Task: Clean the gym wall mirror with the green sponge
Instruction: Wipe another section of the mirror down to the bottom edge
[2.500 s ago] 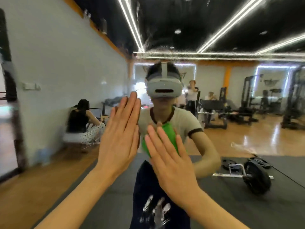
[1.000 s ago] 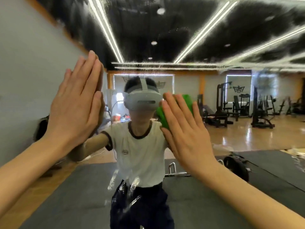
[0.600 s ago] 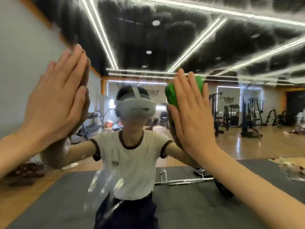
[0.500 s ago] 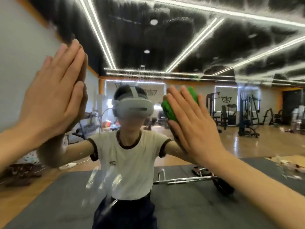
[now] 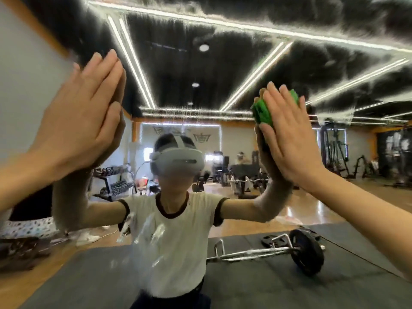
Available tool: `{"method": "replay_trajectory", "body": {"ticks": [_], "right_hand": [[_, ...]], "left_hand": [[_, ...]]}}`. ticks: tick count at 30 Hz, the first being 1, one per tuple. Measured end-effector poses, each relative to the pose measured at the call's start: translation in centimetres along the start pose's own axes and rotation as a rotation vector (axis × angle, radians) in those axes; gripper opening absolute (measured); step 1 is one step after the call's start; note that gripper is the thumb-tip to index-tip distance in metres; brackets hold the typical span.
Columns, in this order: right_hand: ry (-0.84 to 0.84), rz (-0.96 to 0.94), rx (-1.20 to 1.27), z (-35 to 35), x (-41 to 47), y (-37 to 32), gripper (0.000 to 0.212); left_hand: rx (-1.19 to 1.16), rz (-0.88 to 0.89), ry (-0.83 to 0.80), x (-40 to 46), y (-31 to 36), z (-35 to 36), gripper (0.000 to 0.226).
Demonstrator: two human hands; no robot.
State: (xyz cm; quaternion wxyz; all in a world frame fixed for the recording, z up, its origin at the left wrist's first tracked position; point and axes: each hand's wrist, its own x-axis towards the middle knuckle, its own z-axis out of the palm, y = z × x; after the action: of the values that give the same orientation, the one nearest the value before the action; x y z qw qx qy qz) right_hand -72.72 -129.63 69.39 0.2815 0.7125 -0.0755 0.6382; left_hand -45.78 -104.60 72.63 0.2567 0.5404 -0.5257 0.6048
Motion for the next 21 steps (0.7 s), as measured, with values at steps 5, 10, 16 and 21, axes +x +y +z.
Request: {"method": "replay_trajectory", "body": {"ticks": [5, 10, 16, 21], "right_hand": [[0.037, 0.337, -0.018, 0.7, 8.8, 0.1, 0.060], [0.021, 0.125, 0.012, 0.9, -0.9, -4.0, 0.056], [-0.006, 0.115, -0.056, 0.2, 6.0, 1.5, 0.054], [0.075, 0.189, -0.051, 0.4, 5.2, 2.9, 0.054]], "left_hand": [[0.007, 0.032, 0.084, 3.7, 8.0, 0.2, 0.061], [-0.045, 0.025, 0.106, 6.9, 14.8, 4.1, 0.057], [-0.029, -0.055, 0.095, 8.1, 17.4, 7.1, 0.058], [0.082, -0.075, 0.143, 8.5, 17.9, 7.9, 0.062]]}}
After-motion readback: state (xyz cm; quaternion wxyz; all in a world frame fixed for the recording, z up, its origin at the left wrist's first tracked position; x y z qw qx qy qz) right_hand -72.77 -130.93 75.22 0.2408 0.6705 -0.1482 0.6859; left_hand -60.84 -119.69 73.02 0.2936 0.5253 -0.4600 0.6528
